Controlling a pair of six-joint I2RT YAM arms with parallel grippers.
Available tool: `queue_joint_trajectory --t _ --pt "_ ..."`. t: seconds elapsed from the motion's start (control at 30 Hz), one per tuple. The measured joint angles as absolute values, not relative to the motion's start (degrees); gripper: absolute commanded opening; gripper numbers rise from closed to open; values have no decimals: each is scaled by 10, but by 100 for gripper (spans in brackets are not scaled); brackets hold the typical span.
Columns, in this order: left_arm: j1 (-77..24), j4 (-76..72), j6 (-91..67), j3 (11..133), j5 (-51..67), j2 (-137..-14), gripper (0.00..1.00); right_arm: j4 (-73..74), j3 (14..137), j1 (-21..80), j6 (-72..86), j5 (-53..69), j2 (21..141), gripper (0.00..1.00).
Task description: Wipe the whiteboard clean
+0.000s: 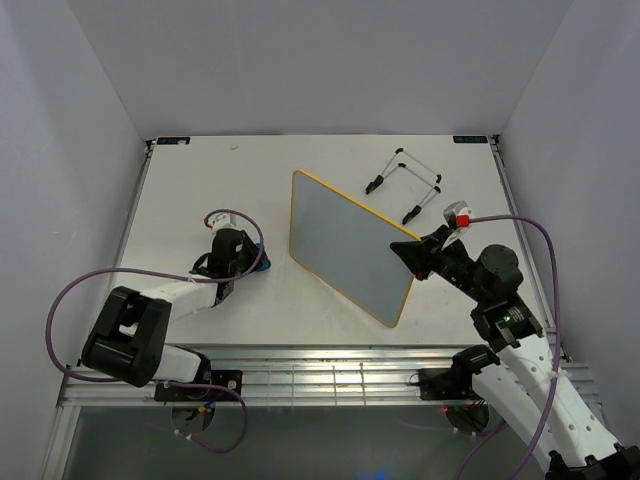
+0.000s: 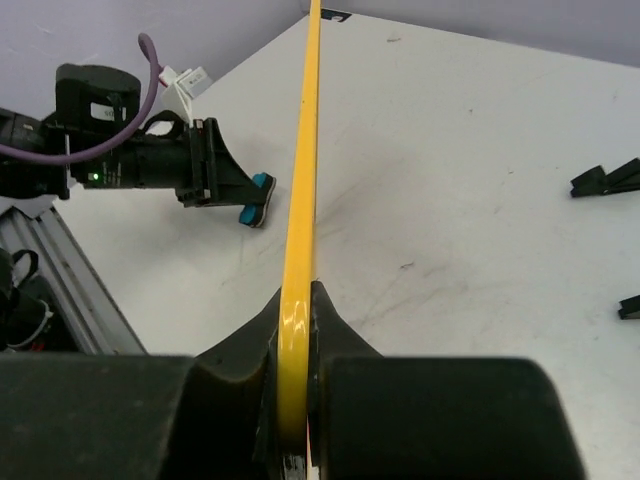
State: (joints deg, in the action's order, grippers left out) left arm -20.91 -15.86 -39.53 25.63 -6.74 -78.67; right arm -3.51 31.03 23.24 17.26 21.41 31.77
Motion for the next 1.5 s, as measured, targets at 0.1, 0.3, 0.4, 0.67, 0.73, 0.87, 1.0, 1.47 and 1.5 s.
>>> queue_joint_trajectory --t 0.1,0.3,0.4,0.67,0.73,0.87,1.0,1.47,1.5 --pt "-183 -117 -402 275 -68 -794 0 -15 327 232 116 217 314 8" --pt "-159 -83 -409 308 -60 -828 0 38 367 232 29 236 315 8" --pt "-157 -75 -408 342 -44 -867 2 55 376 233 1 237 312 8" --pt "-155 -66 -394 392 -10 -917 69 10 314 233 -50 187 265 8" --pt "-154 -70 -387 397 -3 -913 98 -17 297 233 -56 179 267 8" --pt "-157 -63 -386 397 0 -900 98 -54 291 233 -59 173 290 8" --pt "-157 -51 -387 388 15 -886 98 -84 282 233 -46 160 300 8" --pt "-174 100 -375 372 60 -716 98 -134 297 233 -50 93 364 8" --pt "-175 113 -369 382 62 -710 98 -134 303 232 -50 90 371 8"
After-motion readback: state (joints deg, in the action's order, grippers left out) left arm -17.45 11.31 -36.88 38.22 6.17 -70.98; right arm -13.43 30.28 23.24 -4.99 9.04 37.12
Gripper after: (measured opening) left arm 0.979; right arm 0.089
